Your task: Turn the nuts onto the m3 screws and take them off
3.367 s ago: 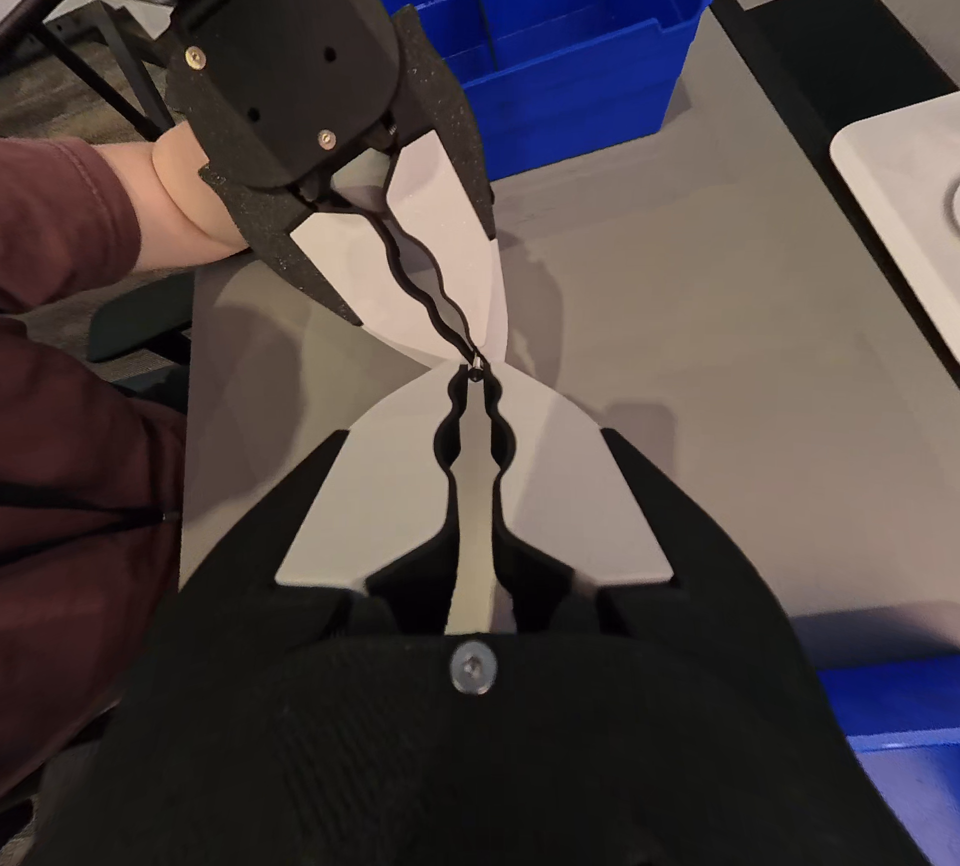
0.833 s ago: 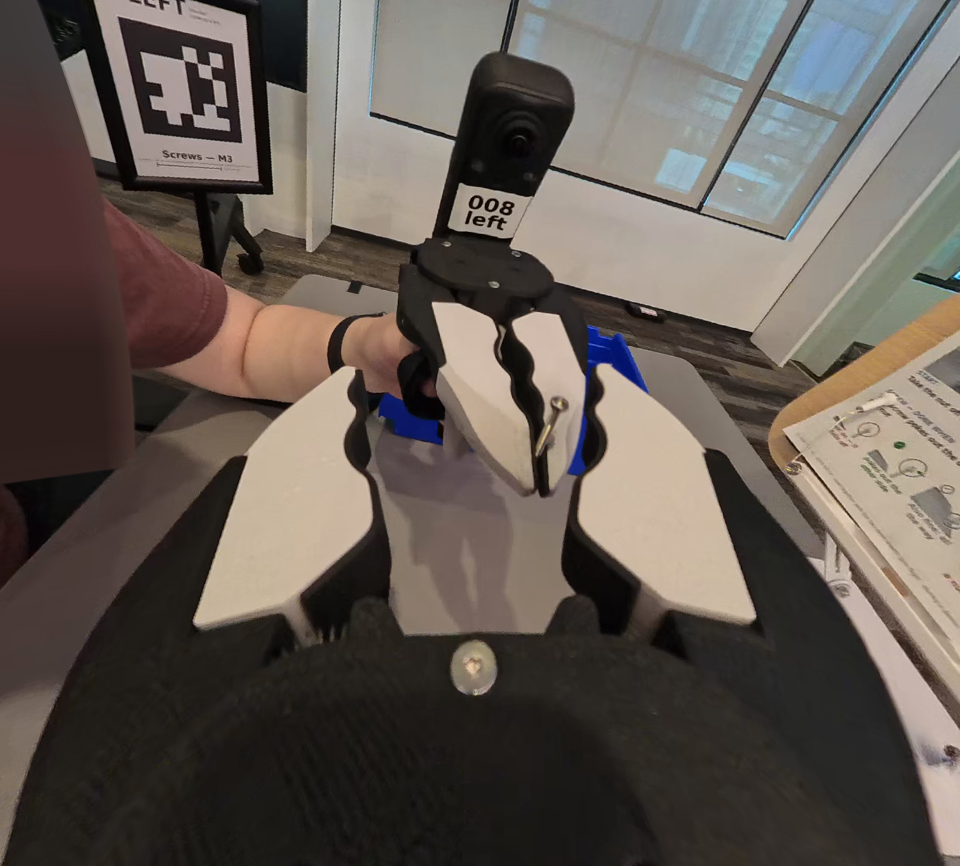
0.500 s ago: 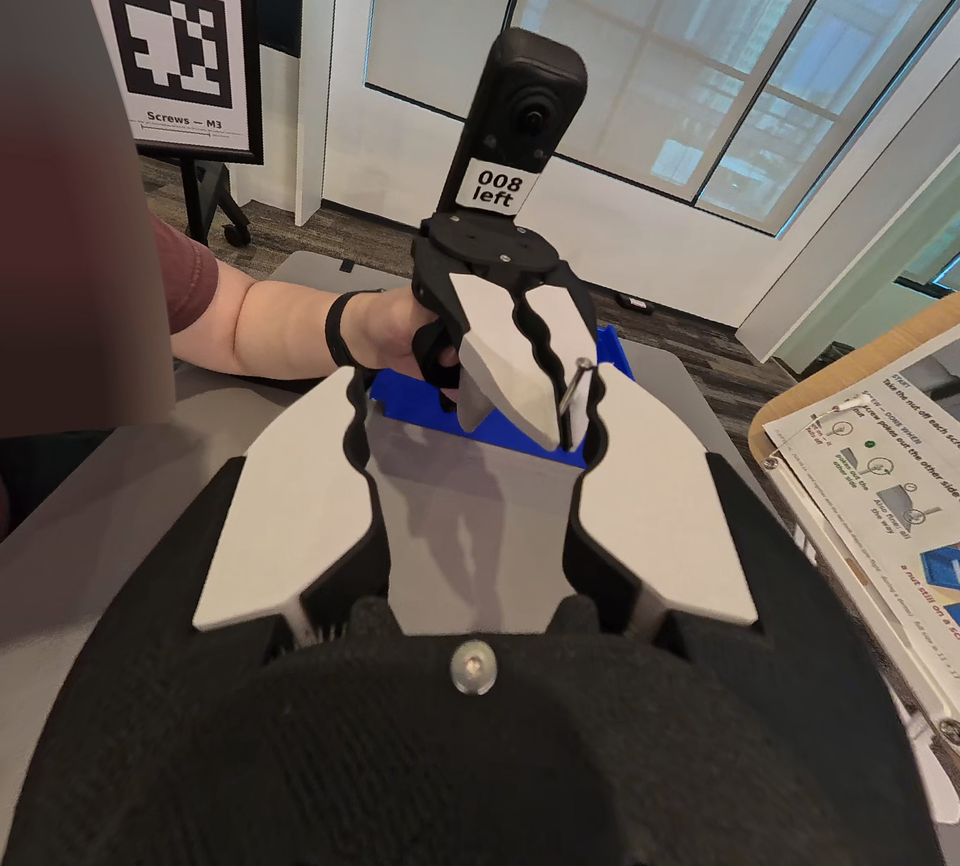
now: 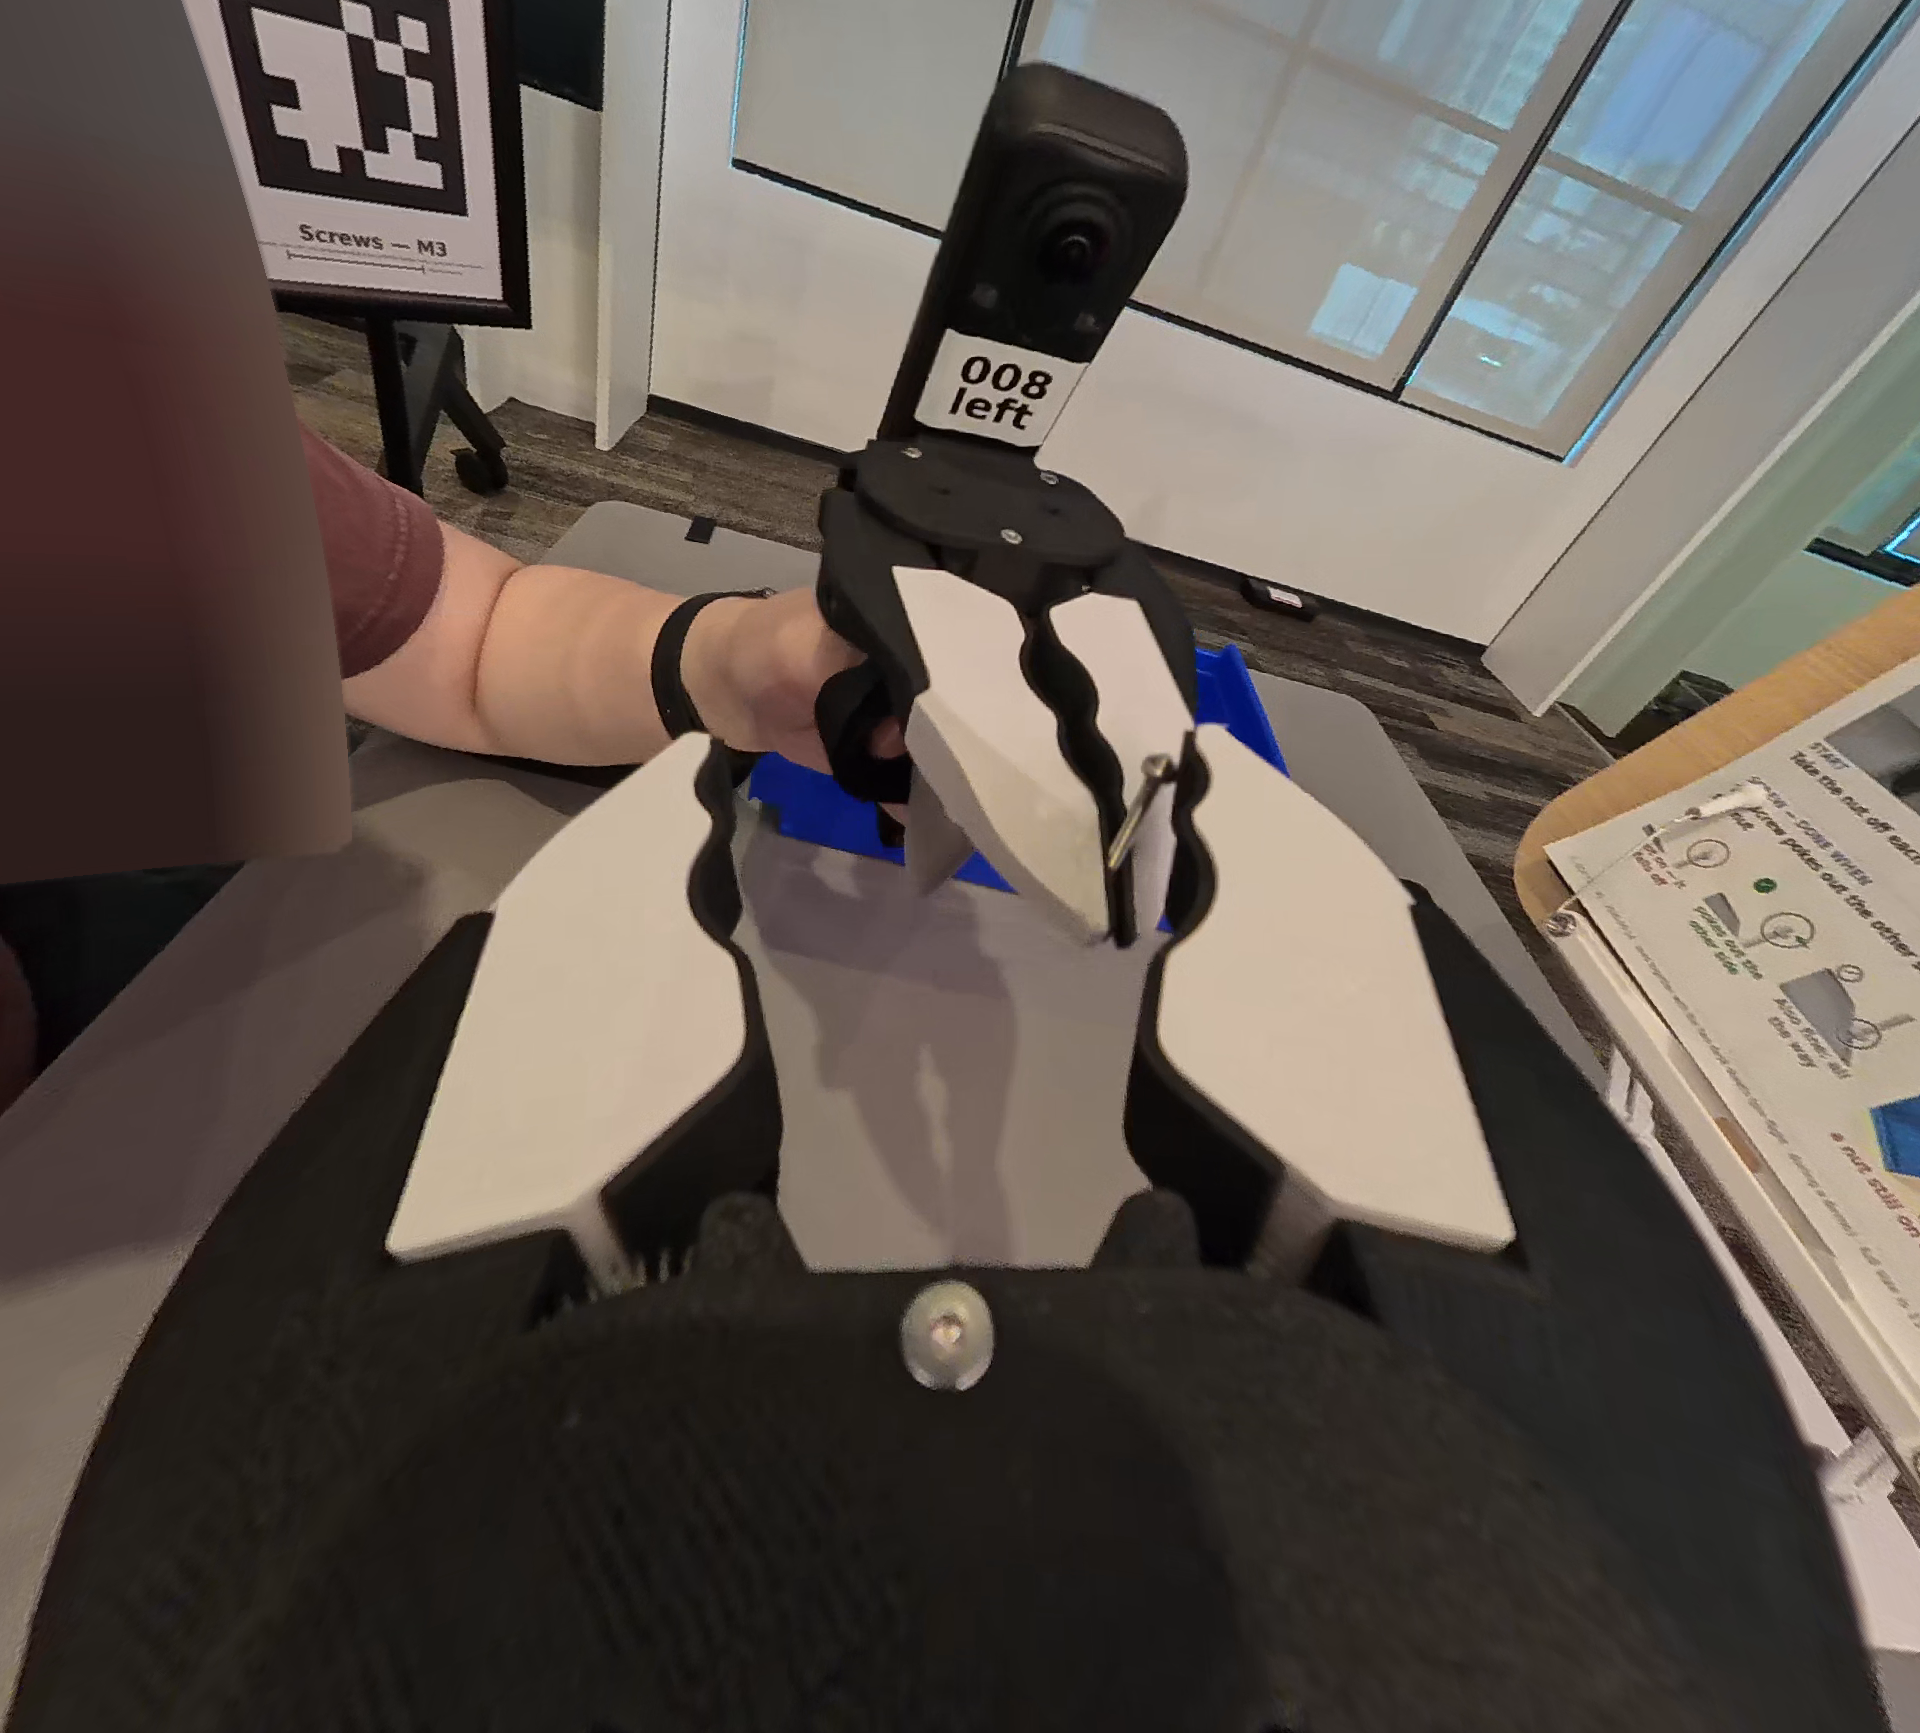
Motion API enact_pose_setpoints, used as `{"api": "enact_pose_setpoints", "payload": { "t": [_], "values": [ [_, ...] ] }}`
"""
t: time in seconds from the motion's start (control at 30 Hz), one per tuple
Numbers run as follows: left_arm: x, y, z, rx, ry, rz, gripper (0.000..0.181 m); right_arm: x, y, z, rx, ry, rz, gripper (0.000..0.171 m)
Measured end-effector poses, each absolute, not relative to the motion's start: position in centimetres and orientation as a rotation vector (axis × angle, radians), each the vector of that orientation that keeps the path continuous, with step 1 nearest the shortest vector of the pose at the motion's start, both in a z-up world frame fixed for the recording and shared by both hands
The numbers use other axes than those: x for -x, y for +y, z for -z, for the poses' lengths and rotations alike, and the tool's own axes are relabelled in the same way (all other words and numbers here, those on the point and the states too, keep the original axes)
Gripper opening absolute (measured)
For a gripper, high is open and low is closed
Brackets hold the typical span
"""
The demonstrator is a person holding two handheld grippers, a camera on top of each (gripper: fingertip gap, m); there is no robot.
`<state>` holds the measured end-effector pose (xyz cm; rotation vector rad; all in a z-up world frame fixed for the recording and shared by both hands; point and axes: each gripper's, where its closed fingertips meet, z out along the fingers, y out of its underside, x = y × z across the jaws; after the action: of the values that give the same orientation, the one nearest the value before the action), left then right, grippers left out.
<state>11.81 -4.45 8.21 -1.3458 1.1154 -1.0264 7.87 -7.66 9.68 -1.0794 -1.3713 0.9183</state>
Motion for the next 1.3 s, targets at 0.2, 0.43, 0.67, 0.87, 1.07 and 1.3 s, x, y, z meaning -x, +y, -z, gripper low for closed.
{"api": "enact_pose_setpoints", "payload": {
  "t": [0.2,0.43,0.67,0.87,1.07,1.3],
  "values": [
    [-11.0,-3.7,-8.7,1.349,1.066,1.036,0.001,-8.8,-7.2,-10.5,1.078,-1.338,-0.943,0.075],
    [-13.0,-5.8,-8.0,1.299,1.137,1.093,0.002,-7.2,-8.1,-9.7,1.08,-1.343,-1.037,0.085],
    [-11.9,-4.7,-8.8,1.308,1.077,1.112,0.002,-7.3,-8.0,-9.5,1.081,-1.373,-0.929,0.096],
    [-11.2,-3.8,-9.0,1.319,1.028,1.124,0.002,-8.2,-7.0,-10.0,1.101,-1.333,-0.931,0.092],
    [-12.5,-5.0,-8.1,1.313,1.102,1.095,0.002,-7.4,-8.1,-10.5,1.058,-1.309,-1.012,0.092],
    [-11.0,-3.7,-9.3,1.305,1.023,1.063,0.002,-8.0,-8.0,-10.7,1.069,-1.324,-0.986,0.097]
  ]
}}
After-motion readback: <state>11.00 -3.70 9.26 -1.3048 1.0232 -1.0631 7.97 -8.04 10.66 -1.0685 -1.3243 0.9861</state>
